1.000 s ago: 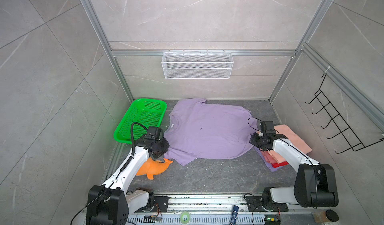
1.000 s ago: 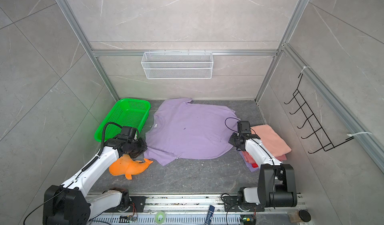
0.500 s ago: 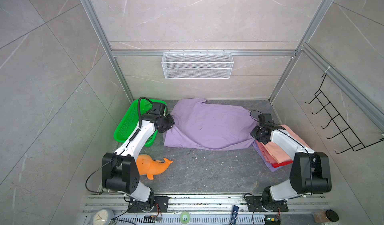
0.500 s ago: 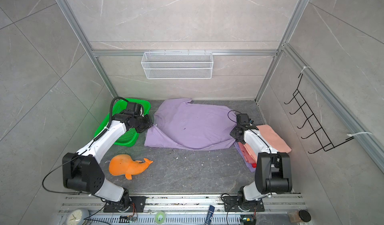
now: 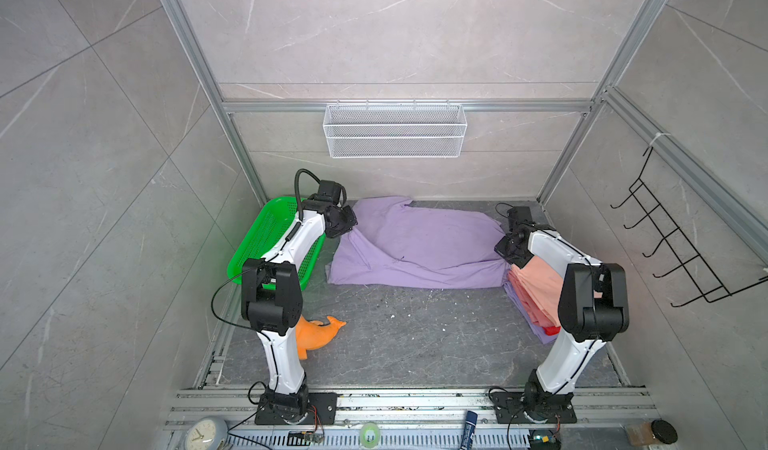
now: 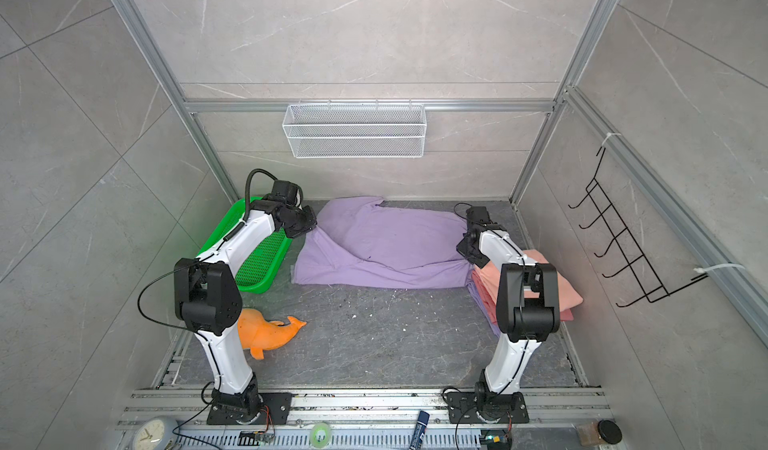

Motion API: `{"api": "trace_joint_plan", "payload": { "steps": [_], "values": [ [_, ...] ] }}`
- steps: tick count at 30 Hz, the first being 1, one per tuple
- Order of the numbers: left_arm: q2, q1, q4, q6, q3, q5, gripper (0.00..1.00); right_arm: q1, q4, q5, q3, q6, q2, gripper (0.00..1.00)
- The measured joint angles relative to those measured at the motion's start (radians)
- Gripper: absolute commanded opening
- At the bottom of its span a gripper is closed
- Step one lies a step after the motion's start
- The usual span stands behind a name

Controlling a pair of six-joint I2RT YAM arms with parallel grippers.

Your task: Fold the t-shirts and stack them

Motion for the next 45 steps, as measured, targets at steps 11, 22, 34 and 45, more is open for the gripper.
{"api": "trace_joint_plan", "payload": {
  "steps": [11,22,34,45],
  "values": [
    [0.053,0.005,0.010,0.026,0.034,0.010,0.00,-0.011,-0.052,-0.005,0.068,0.002,0.062,0.00],
    [-0.205,0.011,-0.127,0.026,-0.056,0.012,0.00,-0.012,-0.108,-0.076,0.000,-0.056,-0.183,0.00],
    [-0.772,0.011,-0.442,-0.104,-0.401,0.006,0.52,-0.012,-0.416,-0.023,-0.210,-0.109,-0.494,0.59],
    [-0.593,0.009,-0.278,-0.114,-0.300,0.060,0.54,-0.013,-0.280,-0.091,-0.030,-0.116,-0.442,0.57]
  ]
}}
